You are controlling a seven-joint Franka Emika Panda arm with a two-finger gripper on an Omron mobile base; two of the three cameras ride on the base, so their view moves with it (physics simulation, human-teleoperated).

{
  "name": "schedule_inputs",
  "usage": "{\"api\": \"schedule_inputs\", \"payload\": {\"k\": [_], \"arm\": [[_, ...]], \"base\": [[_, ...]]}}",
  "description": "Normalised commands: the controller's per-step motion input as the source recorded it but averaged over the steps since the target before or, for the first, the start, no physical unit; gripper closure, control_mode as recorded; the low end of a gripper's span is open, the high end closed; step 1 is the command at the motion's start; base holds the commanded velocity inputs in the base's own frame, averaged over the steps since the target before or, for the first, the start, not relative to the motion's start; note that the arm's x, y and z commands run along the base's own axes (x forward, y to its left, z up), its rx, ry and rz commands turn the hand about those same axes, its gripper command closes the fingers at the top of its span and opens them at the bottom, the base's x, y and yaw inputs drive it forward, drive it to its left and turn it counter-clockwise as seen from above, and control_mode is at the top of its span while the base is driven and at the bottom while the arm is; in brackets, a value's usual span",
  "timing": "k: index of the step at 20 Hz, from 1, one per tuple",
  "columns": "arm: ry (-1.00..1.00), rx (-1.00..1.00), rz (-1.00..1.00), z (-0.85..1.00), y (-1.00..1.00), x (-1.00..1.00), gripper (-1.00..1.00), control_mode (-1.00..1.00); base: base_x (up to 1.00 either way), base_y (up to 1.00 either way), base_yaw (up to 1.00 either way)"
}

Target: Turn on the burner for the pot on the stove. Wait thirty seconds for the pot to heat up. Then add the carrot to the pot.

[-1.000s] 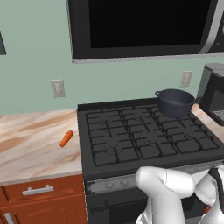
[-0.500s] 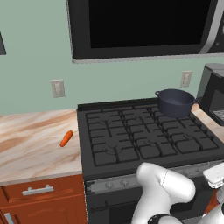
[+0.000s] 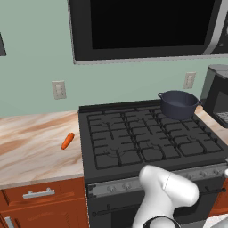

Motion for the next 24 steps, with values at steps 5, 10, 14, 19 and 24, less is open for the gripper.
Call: {"api": "schedule_inputs", "payload": {"k": [5, 10, 14, 19, 24], "arm": [[0.0, 0.01, 0.16, 0.96, 0.07, -0.43, -1.0, -1.0], [0.12, 0.04, 0.11, 0.97, 0.4, -0.06, -1.0, -1.0], [0.27, 0.02, 0.09, 0.89, 0.86, 0.05, -1.0, -1.0], [0.35, 0.02, 0.05, 0.56, 1.0, 0.25, -1.0, -1.0], [0.35, 0.14, 0.01, 0.4, 0.92, 0.22, -1.0, -1.0]], "base": [[0.0, 0.0, 0.0], [0.0, 0.0, 0.0], [0.0, 0.0, 0.0], [0.0, 0.0, 0.0], [0.0, 0.0, 0.0]]}}
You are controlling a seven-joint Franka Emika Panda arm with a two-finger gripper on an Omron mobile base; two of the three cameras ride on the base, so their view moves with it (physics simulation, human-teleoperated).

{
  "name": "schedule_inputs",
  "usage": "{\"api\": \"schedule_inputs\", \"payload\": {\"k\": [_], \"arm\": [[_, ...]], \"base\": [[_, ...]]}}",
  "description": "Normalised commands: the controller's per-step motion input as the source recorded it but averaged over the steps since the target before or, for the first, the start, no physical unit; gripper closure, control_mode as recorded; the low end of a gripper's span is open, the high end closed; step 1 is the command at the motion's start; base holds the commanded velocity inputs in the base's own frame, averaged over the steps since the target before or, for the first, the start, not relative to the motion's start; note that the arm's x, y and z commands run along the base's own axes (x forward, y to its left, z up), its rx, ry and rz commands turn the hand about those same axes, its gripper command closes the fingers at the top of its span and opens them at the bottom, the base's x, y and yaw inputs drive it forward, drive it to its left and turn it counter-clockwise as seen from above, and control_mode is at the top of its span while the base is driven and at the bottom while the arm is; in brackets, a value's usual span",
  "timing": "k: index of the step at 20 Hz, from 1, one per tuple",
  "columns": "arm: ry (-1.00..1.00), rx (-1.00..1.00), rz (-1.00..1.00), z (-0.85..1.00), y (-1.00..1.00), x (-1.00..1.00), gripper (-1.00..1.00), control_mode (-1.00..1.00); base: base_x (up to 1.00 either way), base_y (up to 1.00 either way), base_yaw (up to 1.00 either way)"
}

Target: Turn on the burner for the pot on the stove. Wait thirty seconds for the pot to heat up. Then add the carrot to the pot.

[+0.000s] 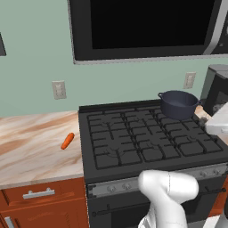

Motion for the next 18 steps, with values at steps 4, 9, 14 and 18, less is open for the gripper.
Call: {"api": "schedule_inputs", "payload": {"k": [4, 9, 14, 18], "arm": [[0.36, 0.2, 0.0, 0.41, 0.76, 0.16, -1.0, -1.0], [0.44, 0.12, -0.07, 0.39, 0.81, 0.23, -1.0, -1.0], [0.45, 0.01, -0.18, 0.48, 0.74, 0.14, -1.0, -1.0], [0.41, 0.0, -0.21, 0.11, 0.61, 0.0, -1.0, -1.0]], "base": [[0.0, 0.0, 0.0], [0.0, 0.0, 0.0], [0.0, 0.0, 0.0], [0.0, 0.0, 0.0]]}}
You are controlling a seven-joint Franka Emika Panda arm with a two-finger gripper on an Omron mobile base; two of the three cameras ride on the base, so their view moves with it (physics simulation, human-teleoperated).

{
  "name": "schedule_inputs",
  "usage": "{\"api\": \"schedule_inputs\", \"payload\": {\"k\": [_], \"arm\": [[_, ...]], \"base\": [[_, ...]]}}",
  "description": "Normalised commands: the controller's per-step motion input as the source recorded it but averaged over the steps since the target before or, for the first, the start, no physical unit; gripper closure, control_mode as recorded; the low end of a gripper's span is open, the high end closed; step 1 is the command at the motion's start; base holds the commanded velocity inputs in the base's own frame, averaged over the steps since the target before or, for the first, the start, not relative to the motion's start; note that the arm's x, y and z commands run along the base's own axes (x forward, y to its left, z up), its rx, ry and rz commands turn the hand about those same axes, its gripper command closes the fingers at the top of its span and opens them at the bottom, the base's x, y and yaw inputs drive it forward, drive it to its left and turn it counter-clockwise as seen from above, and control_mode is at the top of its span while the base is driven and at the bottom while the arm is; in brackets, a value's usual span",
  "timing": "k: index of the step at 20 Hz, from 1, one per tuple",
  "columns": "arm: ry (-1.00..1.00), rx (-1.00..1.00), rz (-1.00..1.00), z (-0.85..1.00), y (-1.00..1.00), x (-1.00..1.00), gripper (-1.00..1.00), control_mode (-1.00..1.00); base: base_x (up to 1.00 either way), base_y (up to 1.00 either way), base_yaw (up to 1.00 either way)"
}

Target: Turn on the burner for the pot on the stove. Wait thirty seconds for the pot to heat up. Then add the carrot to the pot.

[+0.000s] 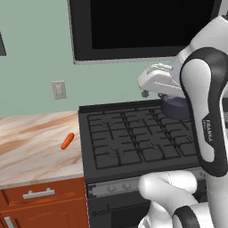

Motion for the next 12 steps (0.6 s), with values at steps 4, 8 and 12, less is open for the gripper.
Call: {"api": "schedule_inputs", "payload": {"k": [4, 8, 12], "arm": [[0.29, 0.0, -0.15, -0.14, 0.48, 0.0, -1.0, -1.0], [0.3, 0.0, -0.09, -0.42, 0.36, 0.03, -1.0, -1.0], [0.24, 0.0, -0.08, -0.61, 0.31, 0.0, -1.0, -1.0]], "base": [[0.0, 0.0, 0.0], [0.0, 0.0, 0.0], [0.0, 0.0, 0.0]]}}
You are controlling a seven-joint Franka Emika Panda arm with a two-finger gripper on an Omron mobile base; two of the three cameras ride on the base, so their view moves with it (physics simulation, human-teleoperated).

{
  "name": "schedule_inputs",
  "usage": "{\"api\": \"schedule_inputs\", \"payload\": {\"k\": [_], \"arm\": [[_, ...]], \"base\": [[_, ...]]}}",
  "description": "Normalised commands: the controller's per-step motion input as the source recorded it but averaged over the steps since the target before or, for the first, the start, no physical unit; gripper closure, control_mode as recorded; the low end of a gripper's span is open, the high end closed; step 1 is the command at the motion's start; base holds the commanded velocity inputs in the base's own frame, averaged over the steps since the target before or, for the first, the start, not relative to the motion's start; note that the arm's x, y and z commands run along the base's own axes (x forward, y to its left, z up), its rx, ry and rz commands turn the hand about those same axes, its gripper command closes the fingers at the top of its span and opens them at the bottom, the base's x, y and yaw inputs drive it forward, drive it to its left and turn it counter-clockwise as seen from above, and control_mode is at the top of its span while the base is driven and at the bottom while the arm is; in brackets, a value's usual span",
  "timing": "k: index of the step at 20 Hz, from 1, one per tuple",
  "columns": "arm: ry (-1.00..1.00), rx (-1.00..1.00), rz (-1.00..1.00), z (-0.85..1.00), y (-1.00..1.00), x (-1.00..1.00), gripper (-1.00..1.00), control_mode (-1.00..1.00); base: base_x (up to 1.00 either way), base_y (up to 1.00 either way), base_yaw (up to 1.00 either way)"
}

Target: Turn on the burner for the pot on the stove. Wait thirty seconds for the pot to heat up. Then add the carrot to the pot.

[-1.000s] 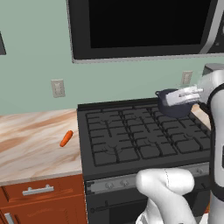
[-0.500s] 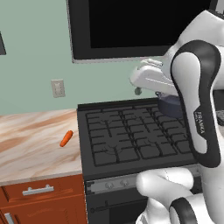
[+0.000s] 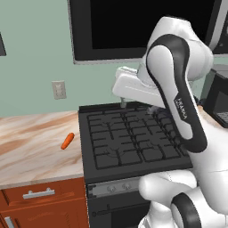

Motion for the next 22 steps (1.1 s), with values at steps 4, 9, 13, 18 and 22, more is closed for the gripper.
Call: {"api": "schedule_inputs", "payload": {"k": [4, 9, 13, 18, 22], "arm": [[0.16, 0.0, -0.09, -0.52, 0.34, 0.0, -1.0, -1.0], [0.01, 0.0, -0.11, -0.24, 0.42, 0.0, -1.0, -1.0], [0.0, 0.0, -0.12, -0.2, 0.44, 0.02, -1.0, -1.0], [0.0, 0.0, -0.12, -0.2, 0.32, 0.25, -1.0, -1.0], [0.02, 0.0, -0.09, -0.2, 0.21, 0.41, -1.0, -1.0]], "base": [[0.0, 0.0, 0.0], [0.0, 0.0, 0.0], [0.0, 0.0, 0.0], [0.0, 0.0, 0.0], [0.0, 0.0, 0.0]]}}
